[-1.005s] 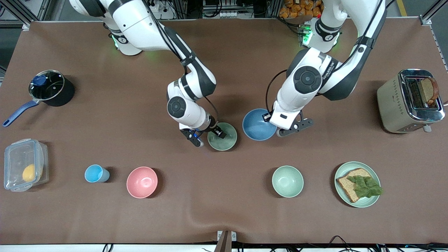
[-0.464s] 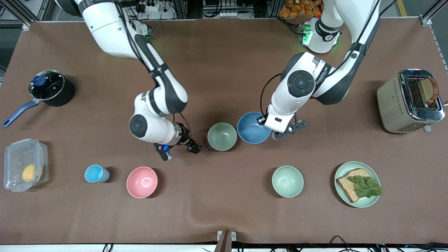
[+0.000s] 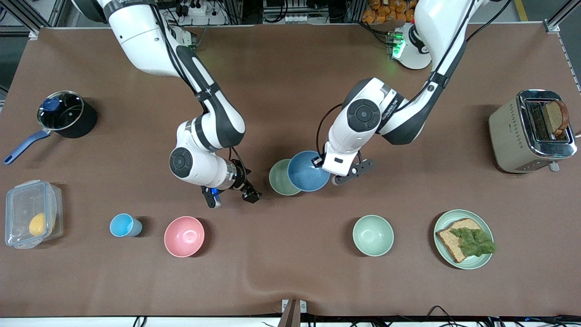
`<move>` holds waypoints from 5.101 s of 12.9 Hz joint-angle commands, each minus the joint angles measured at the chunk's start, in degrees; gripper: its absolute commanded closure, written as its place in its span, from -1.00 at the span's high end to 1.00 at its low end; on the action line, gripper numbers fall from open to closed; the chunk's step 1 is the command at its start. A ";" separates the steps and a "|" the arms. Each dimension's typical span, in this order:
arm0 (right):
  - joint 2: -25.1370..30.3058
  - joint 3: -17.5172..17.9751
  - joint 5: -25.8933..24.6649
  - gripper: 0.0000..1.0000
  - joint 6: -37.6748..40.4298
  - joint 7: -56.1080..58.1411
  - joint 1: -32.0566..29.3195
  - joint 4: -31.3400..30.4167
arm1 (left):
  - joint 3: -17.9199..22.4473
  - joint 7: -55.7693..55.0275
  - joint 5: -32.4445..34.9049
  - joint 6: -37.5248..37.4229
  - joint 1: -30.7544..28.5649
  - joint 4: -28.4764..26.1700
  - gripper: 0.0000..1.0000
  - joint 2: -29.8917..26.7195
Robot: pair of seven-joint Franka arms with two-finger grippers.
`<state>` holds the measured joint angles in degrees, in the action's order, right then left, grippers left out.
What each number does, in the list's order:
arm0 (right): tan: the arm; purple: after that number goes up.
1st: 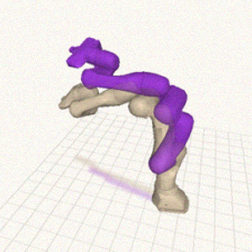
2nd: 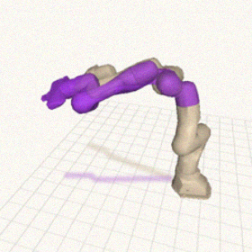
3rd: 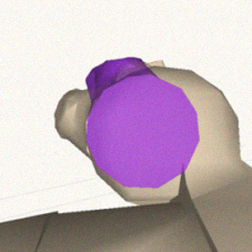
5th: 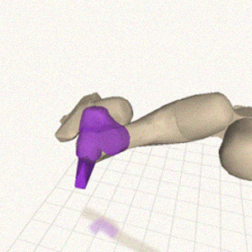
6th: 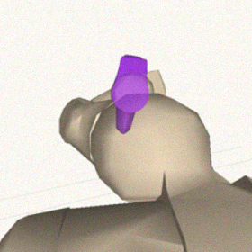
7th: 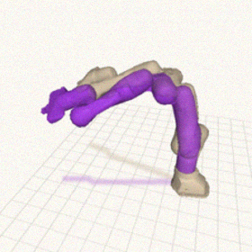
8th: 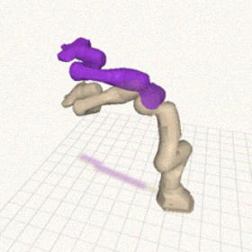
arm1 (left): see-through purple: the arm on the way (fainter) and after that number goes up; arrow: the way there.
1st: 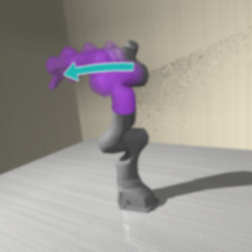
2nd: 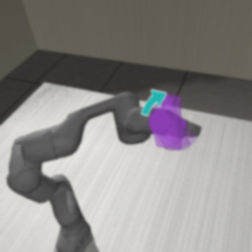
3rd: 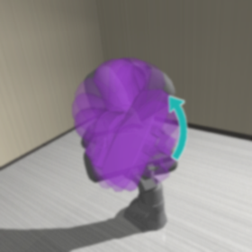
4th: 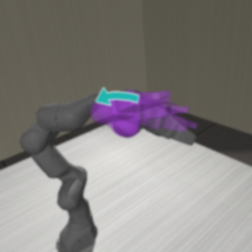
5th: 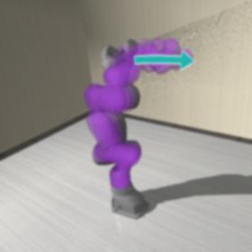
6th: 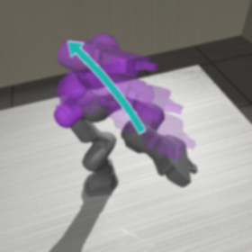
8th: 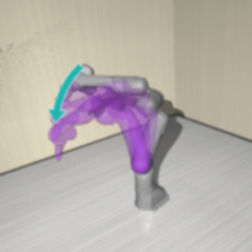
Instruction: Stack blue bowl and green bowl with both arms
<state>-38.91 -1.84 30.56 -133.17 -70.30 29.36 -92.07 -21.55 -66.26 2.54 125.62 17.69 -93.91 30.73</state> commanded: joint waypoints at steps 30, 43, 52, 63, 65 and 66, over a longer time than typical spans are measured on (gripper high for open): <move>-8.11 1.14 8.55 1.00 -4.91 -4.49 1.49 6.20 | 1.24 -10.91 -0.43 13.86 6.48 0.57 1.00 10.05; -4.08 -2.81 6.18 1.00 4.03 7.36 -0.62 4.18 | 2.04 17.77 5.37 -21.44 -12.67 0.57 1.00 -21.56; 6.90 -21.70 -3.65 1.00 39.63 51.80 -0.71 3.04 | 10.63 47.43 -1.84 -30.78 -18.75 1.44 1.00 -29.94; 34.68 -9.38 -25.45 1.00 62.92 70.48 -11.56 -1.97 | 11.62 49.03 -1.84 -36.41 -18.84 4.88 1.00 -30.03; 36.18 -0.75 -29.92 1.00 66.70 70.57 -17.64 -4.15 | 11.62 49.03 -1.67 -36.76 -18.84 4.88 1.00 -30.11; 37.66 2.25 -30.21 1.00 68.29 70.83 -21.32 -6.61 | 11.79 49.03 -1.75 -37.37 -18.84 4.88 1.00 -30.11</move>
<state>-4.06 -6.00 2.99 -66.03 -0.75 14.36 -93.39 -10.63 -18.49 2.08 89.99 -1.54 -89.40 1.30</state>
